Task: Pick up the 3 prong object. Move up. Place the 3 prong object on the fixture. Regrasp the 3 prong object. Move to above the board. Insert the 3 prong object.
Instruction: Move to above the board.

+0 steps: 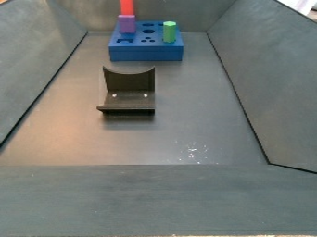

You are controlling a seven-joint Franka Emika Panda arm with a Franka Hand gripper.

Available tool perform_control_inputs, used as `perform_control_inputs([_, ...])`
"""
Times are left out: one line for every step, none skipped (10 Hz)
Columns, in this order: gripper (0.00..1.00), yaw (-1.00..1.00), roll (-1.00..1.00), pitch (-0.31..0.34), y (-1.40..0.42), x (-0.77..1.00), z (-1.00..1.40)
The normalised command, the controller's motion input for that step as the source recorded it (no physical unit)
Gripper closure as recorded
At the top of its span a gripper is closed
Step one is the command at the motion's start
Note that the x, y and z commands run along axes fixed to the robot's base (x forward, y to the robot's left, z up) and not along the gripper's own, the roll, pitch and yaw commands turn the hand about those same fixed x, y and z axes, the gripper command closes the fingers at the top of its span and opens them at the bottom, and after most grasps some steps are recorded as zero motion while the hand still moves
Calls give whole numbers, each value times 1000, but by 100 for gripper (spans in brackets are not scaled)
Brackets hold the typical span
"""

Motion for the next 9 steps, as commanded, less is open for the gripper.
perform_control_inputs([100, -30, -1000, -136, -391, -515, 219])
perform_control_inputs([100, -38, -1000, -131, -189, -312, 113])
perform_control_inputs([100, -46, -1000, -132, -118, -229, 79])
perform_control_inputs([100, -53, -1000, -137, -45, -152, 43])
perform_control_inputs([100, -58, -1000, -144, -10, -119, 23])
perform_control_inputs([100, -59, -1000, -153, 31, -100, 16])
perform_control_inputs([100, -66, -1000, -165, 35, -95, 13])
perform_control_inputs([100, -62, -948, -178, 41, -91, 3])
perform_control_inputs([100, -49, -735, -150, 40, -81, 3])
